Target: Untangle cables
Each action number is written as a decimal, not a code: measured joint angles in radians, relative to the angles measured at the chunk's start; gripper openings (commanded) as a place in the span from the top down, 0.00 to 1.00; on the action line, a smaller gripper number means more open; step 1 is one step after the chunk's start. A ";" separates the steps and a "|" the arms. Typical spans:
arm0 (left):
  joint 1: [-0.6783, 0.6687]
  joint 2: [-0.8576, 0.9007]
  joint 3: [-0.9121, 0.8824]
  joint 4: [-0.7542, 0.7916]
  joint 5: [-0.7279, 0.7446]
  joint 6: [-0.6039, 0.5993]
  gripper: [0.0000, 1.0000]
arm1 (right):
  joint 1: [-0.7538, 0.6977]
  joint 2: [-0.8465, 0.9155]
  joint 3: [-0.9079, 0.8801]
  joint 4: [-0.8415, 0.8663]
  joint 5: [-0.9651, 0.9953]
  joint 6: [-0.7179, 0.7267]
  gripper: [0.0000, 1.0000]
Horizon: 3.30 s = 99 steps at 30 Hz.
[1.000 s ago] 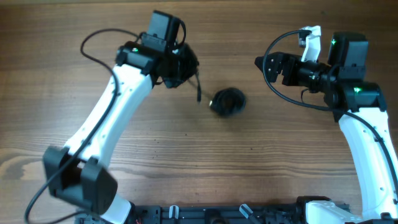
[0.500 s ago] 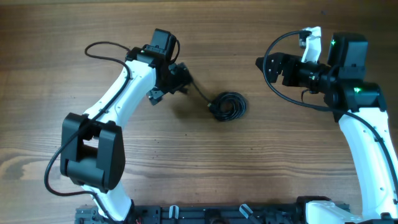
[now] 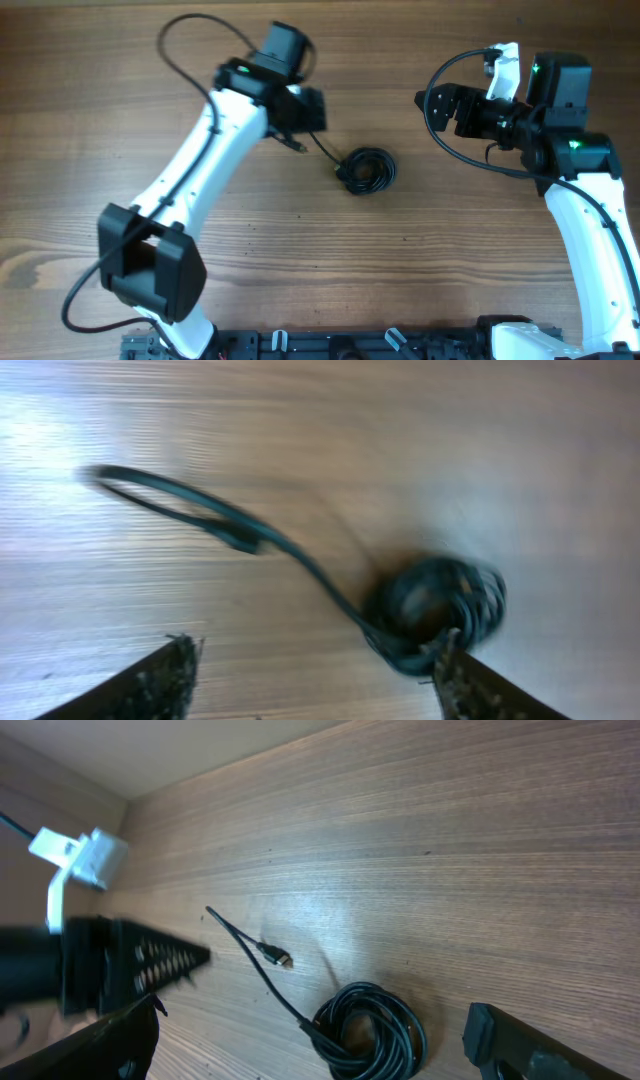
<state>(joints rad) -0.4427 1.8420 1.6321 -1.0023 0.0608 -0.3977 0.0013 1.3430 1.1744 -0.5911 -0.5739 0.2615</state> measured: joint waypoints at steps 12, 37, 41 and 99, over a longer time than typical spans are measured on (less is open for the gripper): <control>-0.190 0.014 -0.220 0.290 0.018 0.156 0.43 | 0.000 0.000 0.000 0.000 0.037 0.000 0.00; -0.328 0.190 -0.300 0.507 0.020 0.497 0.58 | 0.000 0.000 0.000 0.000 0.045 0.000 0.00; -0.329 0.208 -0.300 0.506 0.015 0.507 0.85 | 0.000 0.000 0.000 -0.001 0.044 0.000 0.00; 0.220 -0.011 -0.307 0.480 1.416 0.122 0.96 | 0.119 0.194 0.006 0.285 -0.447 0.102 0.55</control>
<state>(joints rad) -0.2230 1.8305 1.3251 -0.5224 1.4769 -0.2760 0.1207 1.5372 1.1801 -0.3058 -1.0206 0.3637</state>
